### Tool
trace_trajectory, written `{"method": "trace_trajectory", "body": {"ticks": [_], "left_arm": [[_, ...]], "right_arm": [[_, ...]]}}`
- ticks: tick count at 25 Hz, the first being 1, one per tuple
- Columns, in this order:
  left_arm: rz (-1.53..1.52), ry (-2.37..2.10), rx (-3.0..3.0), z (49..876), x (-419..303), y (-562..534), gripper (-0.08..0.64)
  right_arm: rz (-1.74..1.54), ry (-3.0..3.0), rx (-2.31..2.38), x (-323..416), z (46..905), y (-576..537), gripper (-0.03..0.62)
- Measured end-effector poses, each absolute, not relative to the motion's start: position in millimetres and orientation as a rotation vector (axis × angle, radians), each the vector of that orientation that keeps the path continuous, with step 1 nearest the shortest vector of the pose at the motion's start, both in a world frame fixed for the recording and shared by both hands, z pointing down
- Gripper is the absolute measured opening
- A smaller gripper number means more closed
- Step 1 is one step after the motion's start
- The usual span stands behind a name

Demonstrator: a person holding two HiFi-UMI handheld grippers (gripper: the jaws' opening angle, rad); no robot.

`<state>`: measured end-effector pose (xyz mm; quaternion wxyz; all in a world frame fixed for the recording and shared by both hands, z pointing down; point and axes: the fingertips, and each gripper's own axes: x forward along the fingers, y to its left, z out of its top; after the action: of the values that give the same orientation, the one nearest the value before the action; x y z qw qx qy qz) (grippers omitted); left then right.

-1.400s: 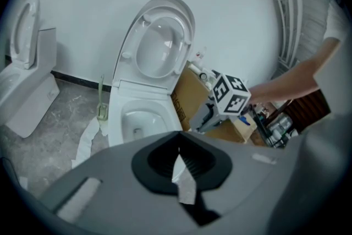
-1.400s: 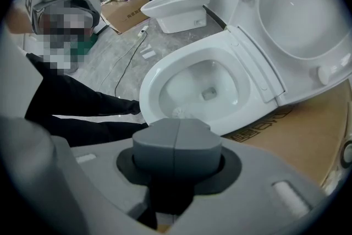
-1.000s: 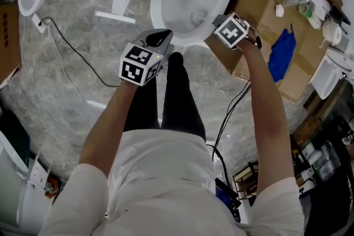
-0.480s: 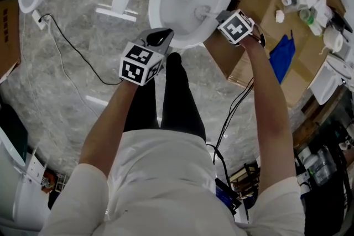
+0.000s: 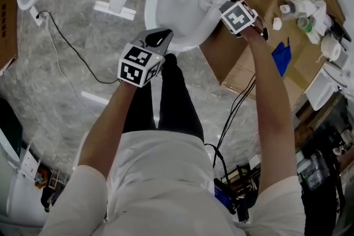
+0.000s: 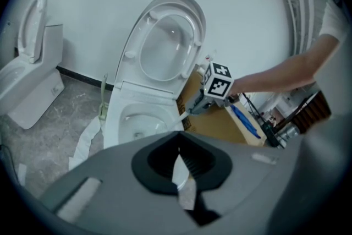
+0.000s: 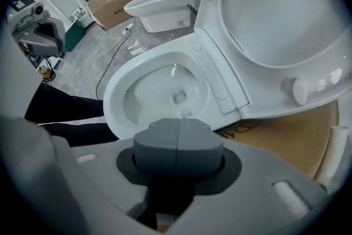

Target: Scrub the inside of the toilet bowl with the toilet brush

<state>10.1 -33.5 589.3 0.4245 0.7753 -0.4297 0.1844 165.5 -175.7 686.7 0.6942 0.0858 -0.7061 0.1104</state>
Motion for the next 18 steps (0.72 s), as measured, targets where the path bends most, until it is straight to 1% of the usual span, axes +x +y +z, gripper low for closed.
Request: {"method": "trace_trajectory", "body": {"ticks": [10, 18], "left_arm": [[0.456, -1.100, 1.933, 588, 2, -46, -0.006], [0.450, -1.104, 1.946, 584, 0, -53, -0.006]], "right_arm": [[0.186, -1.624, 0.250, 140, 684, -230, 0.143], [0.200, -1.721, 0.307, 93, 693, -238, 0.143]]}}
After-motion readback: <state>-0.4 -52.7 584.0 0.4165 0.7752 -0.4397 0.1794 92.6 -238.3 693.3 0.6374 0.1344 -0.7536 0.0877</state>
